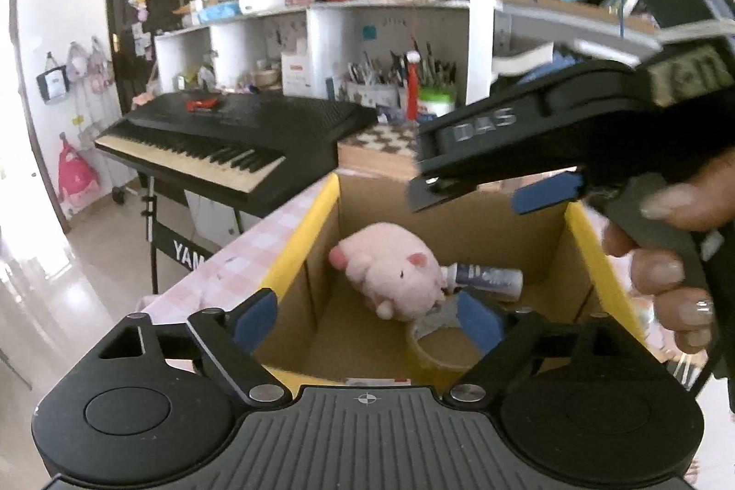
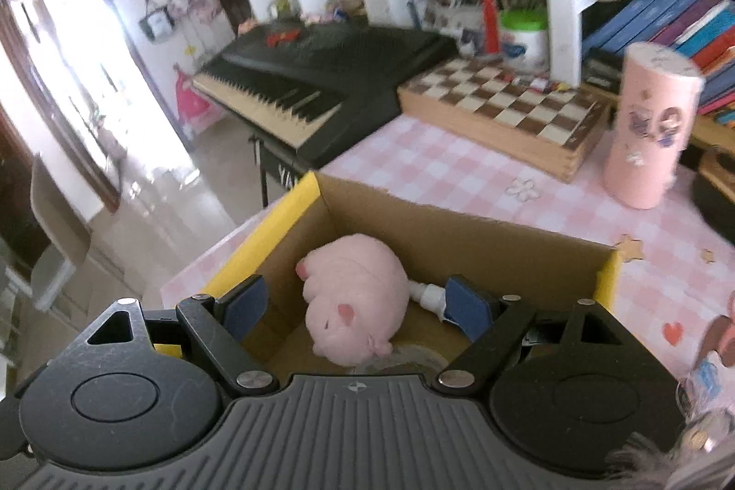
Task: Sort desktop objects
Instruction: 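Withdraw both tools from the yellow box back toward the desk items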
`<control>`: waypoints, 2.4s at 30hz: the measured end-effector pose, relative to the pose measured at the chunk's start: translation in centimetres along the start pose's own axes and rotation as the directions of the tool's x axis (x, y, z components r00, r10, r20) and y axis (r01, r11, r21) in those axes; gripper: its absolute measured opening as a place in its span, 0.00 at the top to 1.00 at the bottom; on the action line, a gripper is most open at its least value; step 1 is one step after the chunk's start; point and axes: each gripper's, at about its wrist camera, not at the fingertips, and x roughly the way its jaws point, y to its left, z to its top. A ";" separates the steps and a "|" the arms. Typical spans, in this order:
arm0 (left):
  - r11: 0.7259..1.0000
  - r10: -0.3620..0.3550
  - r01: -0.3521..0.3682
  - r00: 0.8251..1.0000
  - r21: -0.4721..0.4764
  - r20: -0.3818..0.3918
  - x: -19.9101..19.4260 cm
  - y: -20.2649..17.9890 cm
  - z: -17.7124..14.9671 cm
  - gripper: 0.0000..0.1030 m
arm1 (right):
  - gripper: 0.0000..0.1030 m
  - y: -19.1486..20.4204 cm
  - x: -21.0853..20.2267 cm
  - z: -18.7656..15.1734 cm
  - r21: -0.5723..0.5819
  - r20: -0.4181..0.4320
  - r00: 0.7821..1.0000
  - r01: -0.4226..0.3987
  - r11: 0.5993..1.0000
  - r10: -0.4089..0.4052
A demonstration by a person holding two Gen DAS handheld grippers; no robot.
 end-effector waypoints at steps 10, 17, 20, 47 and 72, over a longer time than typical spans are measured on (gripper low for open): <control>0.996 0.052 -0.045 0.996 -0.081 0.077 -4.6 2.3 -0.7 0.13 | 0.19 1.8 -7.8 -3.7 -0.074 0.197 0.974 0.128 0.989 -0.112; 0.991 0.067 -0.057 0.994 -0.117 0.082 -6.8 4.0 -2.3 0.13 | 0.19 2.6 -10.5 -8.3 -0.069 0.270 0.938 0.244 0.967 -0.218; 0.992 0.061 -0.051 0.995 -0.117 0.080 -7.6 4.3 -3.2 0.13 | 0.19 3.5 -11.1 -10.4 -0.080 0.294 0.919 0.297 0.951 -0.263; 0.998 -0.038 0.039 0.999 -0.058 0.006 -14.0 5.7 -11.1 0.13 | 0.19 9.9 -14.2 -23.8 0.022 0.165 0.898 0.411 0.912 -0.408; 0.990 -0.143 0.141 0.987 -0.029 -0.067 -14.5 5.1 -13.3 0.13 | 0.18 9.9 -16.1 -27.1 0.100 0.093 0.859 0.496 0.863 -0.504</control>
